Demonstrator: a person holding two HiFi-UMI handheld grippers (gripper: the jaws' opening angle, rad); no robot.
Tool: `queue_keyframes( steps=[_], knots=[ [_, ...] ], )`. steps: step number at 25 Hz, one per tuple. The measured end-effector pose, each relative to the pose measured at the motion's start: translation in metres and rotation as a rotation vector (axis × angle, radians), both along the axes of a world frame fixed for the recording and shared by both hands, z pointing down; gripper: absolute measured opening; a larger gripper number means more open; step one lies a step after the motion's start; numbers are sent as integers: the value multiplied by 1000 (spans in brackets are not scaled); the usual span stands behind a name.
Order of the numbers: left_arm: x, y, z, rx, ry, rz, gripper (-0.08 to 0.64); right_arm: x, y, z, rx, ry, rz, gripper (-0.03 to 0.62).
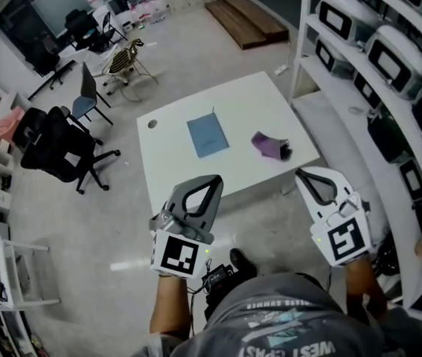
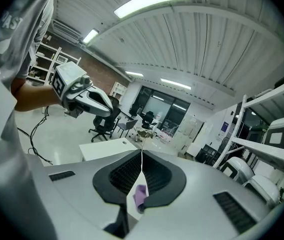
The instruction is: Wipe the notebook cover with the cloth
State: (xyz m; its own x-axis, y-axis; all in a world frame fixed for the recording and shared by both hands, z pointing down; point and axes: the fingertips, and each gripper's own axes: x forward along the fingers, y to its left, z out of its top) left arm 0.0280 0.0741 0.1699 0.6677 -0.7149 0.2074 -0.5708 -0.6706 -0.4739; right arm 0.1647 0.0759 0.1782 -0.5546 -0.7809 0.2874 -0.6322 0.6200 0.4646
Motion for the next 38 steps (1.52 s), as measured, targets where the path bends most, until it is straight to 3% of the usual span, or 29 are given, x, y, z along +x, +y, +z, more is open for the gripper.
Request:
queue_keyframes(
  steps=[8, 16, 29, 38],
  knots=[
    [-52, -42, -3, 11, 28, 8, 3, -36, -44, 3, -8, 12, 50, 31],
    [-80, -73, 9, -17, 34, -17, 3, -57, -77, 10, -20, 29, 46, 32],
    [-91, -136, 23, -51, 2, -122, 3, -58, -159, 33, -52, 15, -25, 32],
    [-80, -178, 52, -113, -2, -123, 3, -42, -204, 79, -164, 25, 0, 32]
  ],
)
